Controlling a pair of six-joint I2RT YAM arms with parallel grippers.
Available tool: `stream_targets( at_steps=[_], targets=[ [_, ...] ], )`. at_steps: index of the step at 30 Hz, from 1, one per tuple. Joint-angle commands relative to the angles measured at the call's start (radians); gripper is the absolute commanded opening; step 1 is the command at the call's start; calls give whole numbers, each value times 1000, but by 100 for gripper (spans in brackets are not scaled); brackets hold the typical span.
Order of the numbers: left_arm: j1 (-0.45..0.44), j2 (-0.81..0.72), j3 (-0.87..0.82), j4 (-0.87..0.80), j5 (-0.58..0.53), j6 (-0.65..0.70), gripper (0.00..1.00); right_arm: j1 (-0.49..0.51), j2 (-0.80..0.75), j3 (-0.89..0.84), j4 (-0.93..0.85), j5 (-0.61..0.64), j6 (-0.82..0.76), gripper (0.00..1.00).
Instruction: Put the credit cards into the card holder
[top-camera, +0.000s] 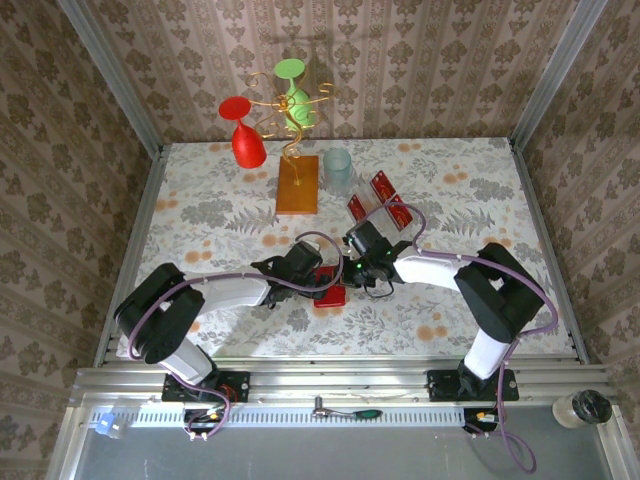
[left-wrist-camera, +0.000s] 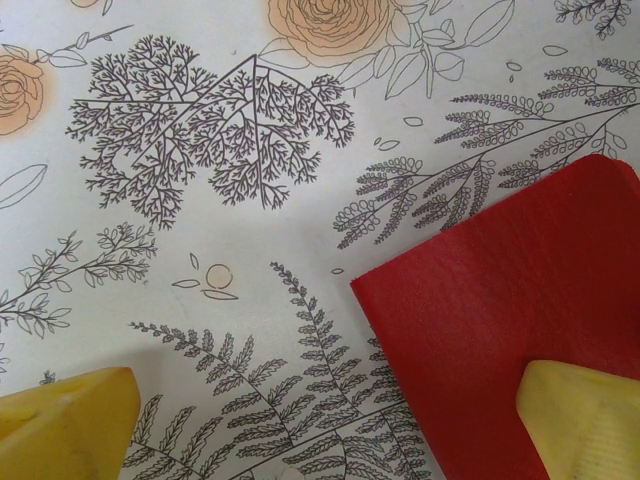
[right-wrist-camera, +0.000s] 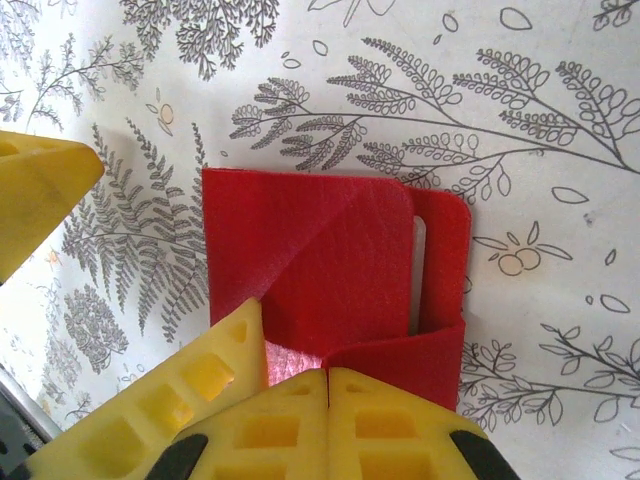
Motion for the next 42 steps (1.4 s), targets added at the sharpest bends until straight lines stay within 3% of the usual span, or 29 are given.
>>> stream_targets(
  at_steps=[1,28,42],
  targets=[
    [-15,56,-38,-36,14,-6,100,-6,35,26,-21,-8,-10,0],
    [-30,58,-33,-41,11,-13,100,18,76,-150,21,33,-11,0],
    [-31,62,-42,-33,10,-18,100,-21,-8,35,-56,-7,-30,0]
  ],
)
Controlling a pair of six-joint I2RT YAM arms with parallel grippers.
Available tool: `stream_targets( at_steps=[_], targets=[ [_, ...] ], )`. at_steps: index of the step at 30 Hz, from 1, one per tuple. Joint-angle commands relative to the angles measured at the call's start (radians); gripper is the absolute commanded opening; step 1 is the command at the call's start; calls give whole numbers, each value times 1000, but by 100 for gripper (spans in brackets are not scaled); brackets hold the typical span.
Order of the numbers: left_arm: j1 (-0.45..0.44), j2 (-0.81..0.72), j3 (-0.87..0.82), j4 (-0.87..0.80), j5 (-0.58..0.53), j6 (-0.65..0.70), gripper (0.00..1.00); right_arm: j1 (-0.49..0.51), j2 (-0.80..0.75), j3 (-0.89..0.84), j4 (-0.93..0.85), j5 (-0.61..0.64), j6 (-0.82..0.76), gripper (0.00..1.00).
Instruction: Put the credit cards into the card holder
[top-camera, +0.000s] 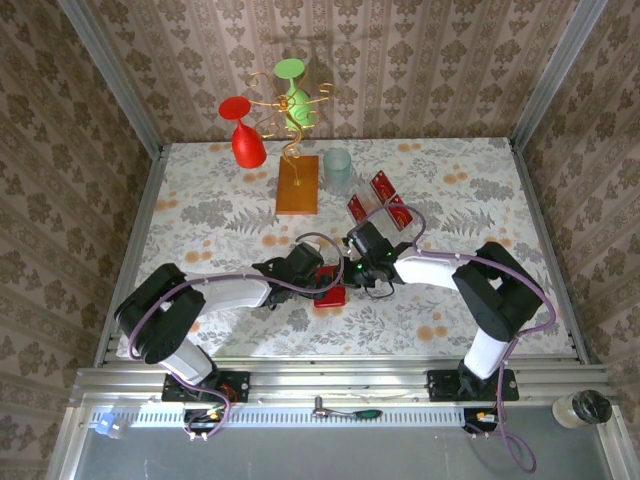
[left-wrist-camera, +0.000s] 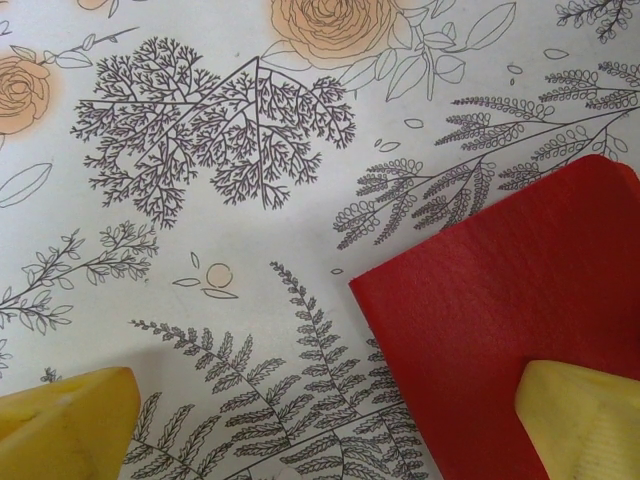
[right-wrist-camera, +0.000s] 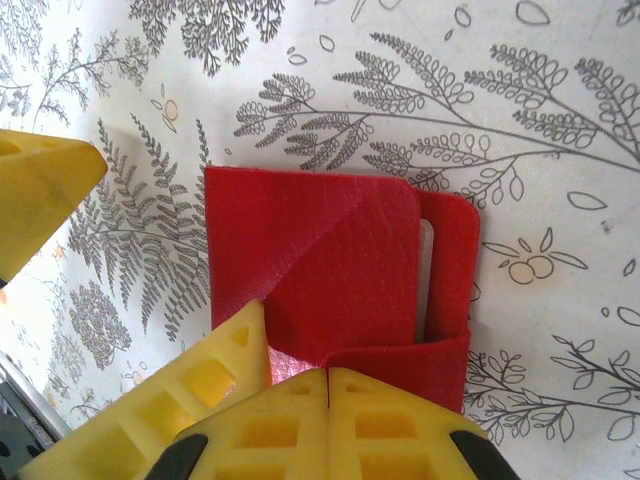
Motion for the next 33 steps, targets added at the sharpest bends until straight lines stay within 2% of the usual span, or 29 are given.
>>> stream_targets(
  at_steps=[1,16,26,33],
  targets=[
    [-19,58,-39,-41,34,-4,100,-12,-7,56,-90,18,-26,0],
    [-20,55,-49,-31,35,-8,100,-19,84,35,-39,17,-15,0],
    [-22,59,-44,-35,35,-8,100,-13,52,-60,-9,20,-20,0],
    [-24,60,-41,-38,34,-9,100,36,36,-142,20,83,-34,0]
  ],
)
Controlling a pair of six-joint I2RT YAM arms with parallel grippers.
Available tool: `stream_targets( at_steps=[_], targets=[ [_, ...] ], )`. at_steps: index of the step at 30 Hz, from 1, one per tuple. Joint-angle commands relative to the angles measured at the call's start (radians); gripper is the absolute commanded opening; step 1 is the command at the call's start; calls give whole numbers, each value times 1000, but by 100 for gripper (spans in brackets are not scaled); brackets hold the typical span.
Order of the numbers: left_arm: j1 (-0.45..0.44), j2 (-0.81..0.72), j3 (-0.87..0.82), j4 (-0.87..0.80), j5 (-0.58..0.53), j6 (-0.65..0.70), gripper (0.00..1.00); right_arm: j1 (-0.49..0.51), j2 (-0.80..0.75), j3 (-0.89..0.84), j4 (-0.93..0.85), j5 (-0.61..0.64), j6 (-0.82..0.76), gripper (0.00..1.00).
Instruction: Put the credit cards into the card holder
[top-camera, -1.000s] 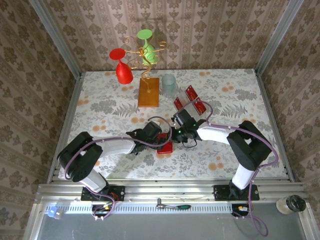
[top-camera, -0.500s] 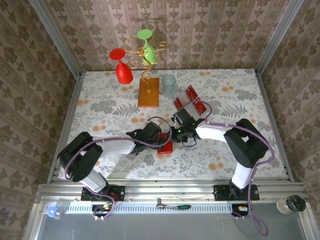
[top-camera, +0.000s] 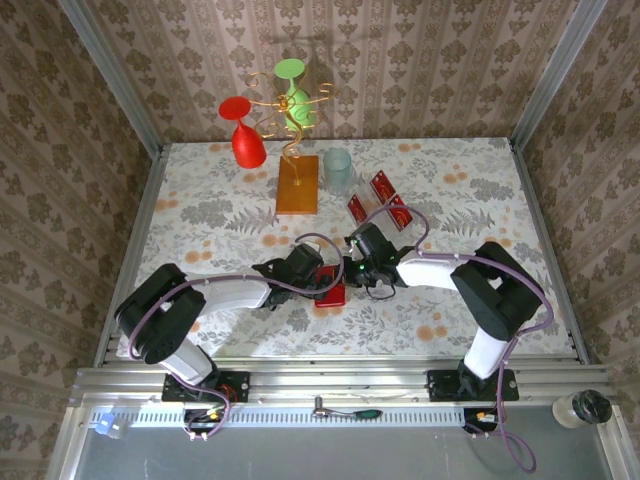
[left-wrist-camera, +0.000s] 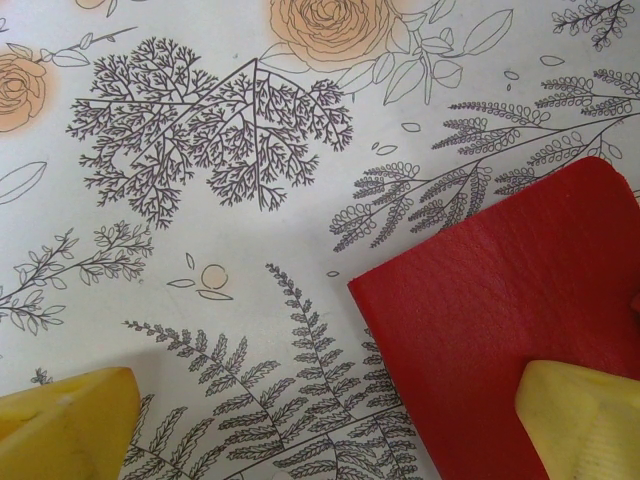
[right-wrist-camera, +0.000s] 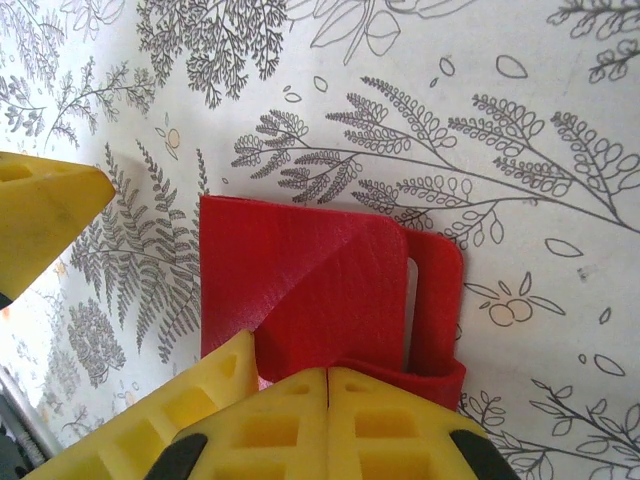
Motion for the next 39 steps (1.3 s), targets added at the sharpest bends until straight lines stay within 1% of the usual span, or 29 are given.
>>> stream_targets(
  at_steps=[1,10,17,30,39],
  targets=[
    [-22,61,-32,-59,35,4,100,47,35,-80,-112,80,-20,0],
    [-23,69,-34,-52,37,-5,100,158,52,-150,-117,234,-26,0],
    [-24,58,-44,-52,39,-16,100,212,68,-232,-44,275,3,0],
    [-24,43,-70,-42,58,-64,100,357,102,-282,-37,412,15,0],
    [12,-6,-100,-29,108,-132,100,412,158,-314,-1,457,55,0]
  ],
)
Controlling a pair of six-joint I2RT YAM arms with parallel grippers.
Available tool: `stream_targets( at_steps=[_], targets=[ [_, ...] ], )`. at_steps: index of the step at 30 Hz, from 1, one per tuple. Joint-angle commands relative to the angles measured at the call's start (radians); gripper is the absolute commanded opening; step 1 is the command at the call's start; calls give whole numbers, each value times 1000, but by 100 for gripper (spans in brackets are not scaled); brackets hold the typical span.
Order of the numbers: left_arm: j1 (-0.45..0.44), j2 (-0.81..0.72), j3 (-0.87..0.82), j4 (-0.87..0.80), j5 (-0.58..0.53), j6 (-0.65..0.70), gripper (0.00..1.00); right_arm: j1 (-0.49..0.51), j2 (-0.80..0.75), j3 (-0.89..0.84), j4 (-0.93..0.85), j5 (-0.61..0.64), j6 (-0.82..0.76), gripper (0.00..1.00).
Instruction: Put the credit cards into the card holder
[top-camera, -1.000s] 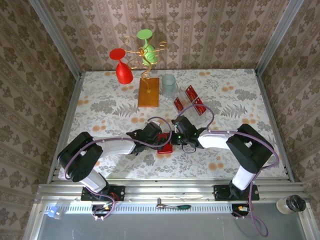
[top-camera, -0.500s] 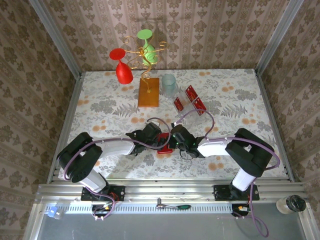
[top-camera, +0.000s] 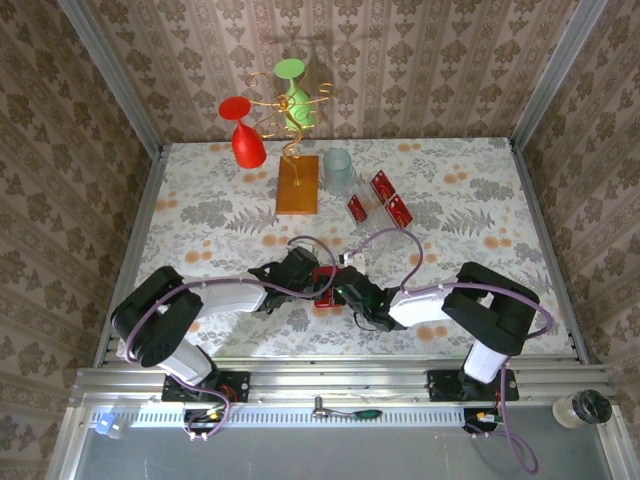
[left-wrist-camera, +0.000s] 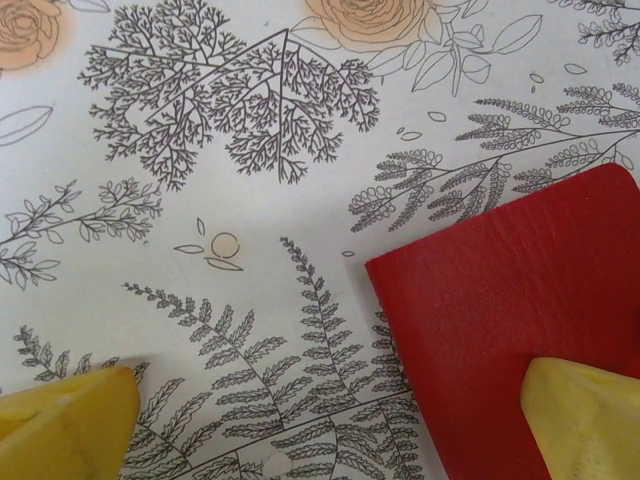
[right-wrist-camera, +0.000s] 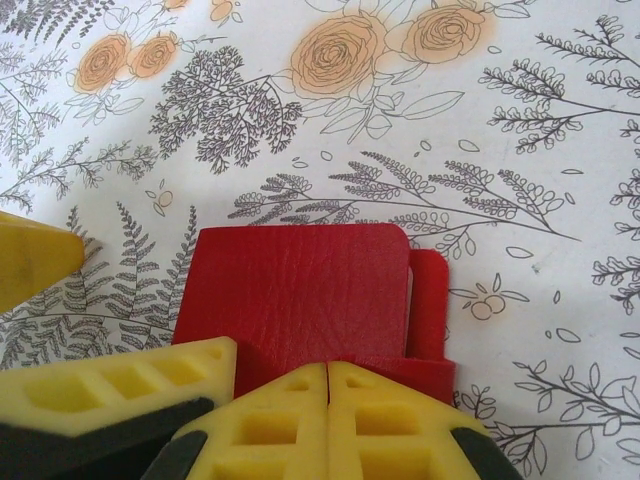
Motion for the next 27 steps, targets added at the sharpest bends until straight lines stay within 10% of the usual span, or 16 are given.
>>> stream_targets(
  at_steps=[1,3,12,27],
  targets=[
    [2,14,-45,-81,83,-21,100,94,174,-107,-362,-241,32,0],
    [8,2,-47,-83,92,-25,100,92,177,-97,-371,-250,32,1],
    [122,-51,-14,-89,126,6,100,10,-63,114,-601,-260,-87,100],
    [487,-320,75,-126,107,221,100,-543,-553,268,-891,-301,-258,100]
  ],
)
